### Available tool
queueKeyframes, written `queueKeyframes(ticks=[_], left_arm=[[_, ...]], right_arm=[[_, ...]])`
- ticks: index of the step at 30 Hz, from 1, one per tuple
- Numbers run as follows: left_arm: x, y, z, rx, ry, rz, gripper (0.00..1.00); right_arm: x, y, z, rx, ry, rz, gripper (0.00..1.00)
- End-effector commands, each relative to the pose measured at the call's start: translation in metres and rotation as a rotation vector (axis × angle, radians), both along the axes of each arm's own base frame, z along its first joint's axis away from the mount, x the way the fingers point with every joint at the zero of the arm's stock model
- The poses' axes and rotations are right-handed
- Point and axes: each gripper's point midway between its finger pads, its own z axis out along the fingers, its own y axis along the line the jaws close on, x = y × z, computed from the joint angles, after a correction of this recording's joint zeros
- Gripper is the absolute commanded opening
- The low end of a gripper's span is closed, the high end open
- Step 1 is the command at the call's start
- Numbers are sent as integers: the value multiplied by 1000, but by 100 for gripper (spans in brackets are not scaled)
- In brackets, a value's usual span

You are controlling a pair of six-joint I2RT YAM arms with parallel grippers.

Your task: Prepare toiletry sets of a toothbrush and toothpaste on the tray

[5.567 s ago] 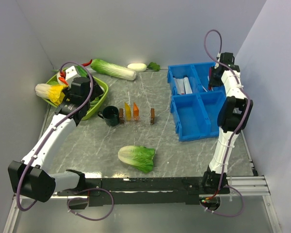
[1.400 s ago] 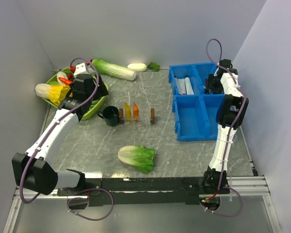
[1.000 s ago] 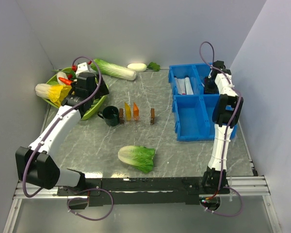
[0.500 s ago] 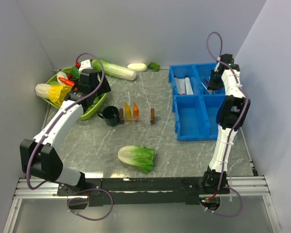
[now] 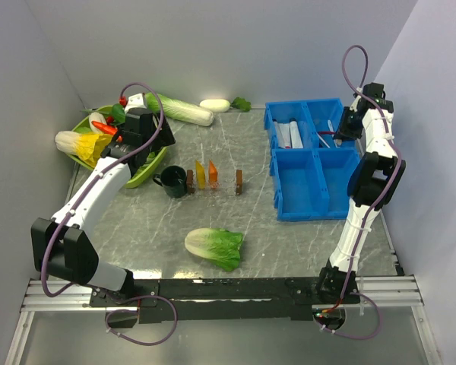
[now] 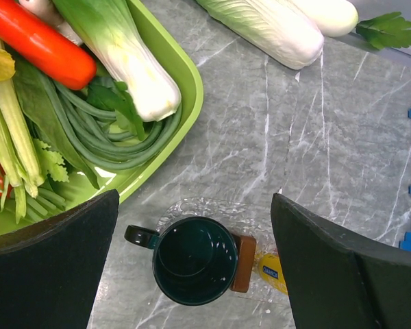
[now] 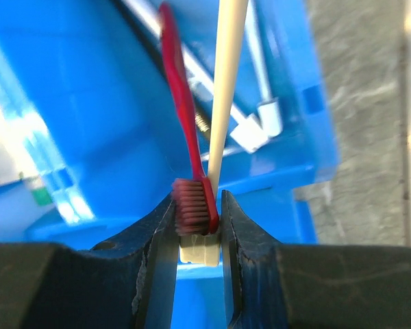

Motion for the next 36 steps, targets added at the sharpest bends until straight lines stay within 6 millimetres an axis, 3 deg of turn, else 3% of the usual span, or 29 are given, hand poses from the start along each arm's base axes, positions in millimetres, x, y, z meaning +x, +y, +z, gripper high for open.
queueKeyframes(ticks=[1,7,8,11,12,14,18,23,29,36], left_arm=[[-3,0,24,-13,-57,-19,96],[-6,0,27,-6,-67,-32,97],[-6,0,28,-7,-68,-34,97],[-7,-1,28,-11,-66,-38,97],[-8,-1,28,-12,-66,-40,97],[-9,-2,28,-13,-68,-44,97],[-10,-4,27,-19,-65,-55,97],[-13,-3,29,-20,-71,-61,97],[-23,2,31,-19,-81,-48,97],[-35,7,33,-24,-89,-35,98]], right_arm=[[-2,15,37,57,-65,33,0],[-5,22,34,115,-45,35,0],[-15,24,27,139,13,21,0],[-20,20,26,129,54,-6,0],[-20,19,38,113,19,-6,0],[-25,17,40,90,13,-19,0],[-28,16,66,68,-40,-21,0],[-31,19,78,83,-39,-23,0],[-30,24,111,95,-128,-34,4],[-33,27,119,106,-143,-37,5]])
